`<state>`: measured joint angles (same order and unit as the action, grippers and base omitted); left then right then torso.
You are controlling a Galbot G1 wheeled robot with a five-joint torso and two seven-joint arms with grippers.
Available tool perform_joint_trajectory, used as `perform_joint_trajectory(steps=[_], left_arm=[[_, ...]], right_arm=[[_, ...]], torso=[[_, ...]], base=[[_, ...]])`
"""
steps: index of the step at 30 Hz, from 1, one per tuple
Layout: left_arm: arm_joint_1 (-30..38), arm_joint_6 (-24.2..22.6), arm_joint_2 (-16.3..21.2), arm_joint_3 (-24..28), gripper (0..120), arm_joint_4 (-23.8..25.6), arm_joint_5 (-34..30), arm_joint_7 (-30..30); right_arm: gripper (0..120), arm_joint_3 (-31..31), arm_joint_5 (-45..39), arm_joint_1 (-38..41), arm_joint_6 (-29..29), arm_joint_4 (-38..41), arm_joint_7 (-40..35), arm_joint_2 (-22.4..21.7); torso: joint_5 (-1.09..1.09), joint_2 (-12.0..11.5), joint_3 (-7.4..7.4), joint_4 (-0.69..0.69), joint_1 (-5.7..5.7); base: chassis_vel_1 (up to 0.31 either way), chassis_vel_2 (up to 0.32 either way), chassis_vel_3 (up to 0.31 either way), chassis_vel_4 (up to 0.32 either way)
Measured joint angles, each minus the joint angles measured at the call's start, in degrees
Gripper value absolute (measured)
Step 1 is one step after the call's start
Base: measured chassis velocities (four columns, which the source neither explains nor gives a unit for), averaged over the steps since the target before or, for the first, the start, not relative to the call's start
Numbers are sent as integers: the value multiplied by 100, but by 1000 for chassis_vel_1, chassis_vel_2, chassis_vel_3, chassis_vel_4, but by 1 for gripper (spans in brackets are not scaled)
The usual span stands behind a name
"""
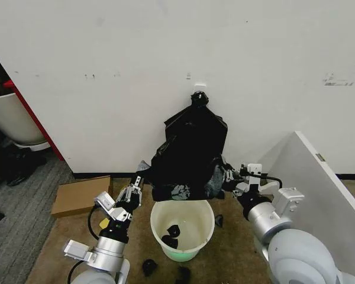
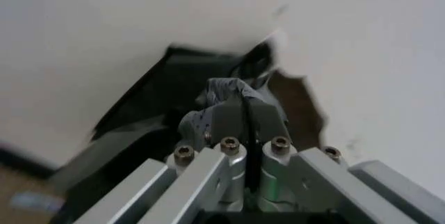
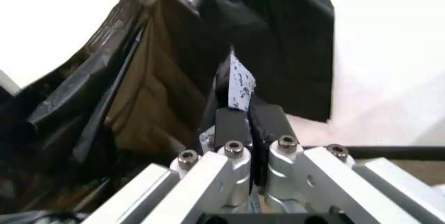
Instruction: Place the garbage bag over the trash bin.
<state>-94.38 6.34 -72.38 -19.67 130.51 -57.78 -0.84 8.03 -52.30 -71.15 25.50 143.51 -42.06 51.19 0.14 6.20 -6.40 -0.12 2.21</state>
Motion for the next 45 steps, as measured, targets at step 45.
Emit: perform_joint_trajectory(steps=[45], left_arm=[[-308, -2398, 464, 70, 0, 1293, -1382, 3057]], right_arm=[[0, 722, -571, -149, 886, -29, -172, -149]], torso=[[0, 0, 0, 1, 0]], base=[[0, 0, 0, 0]])
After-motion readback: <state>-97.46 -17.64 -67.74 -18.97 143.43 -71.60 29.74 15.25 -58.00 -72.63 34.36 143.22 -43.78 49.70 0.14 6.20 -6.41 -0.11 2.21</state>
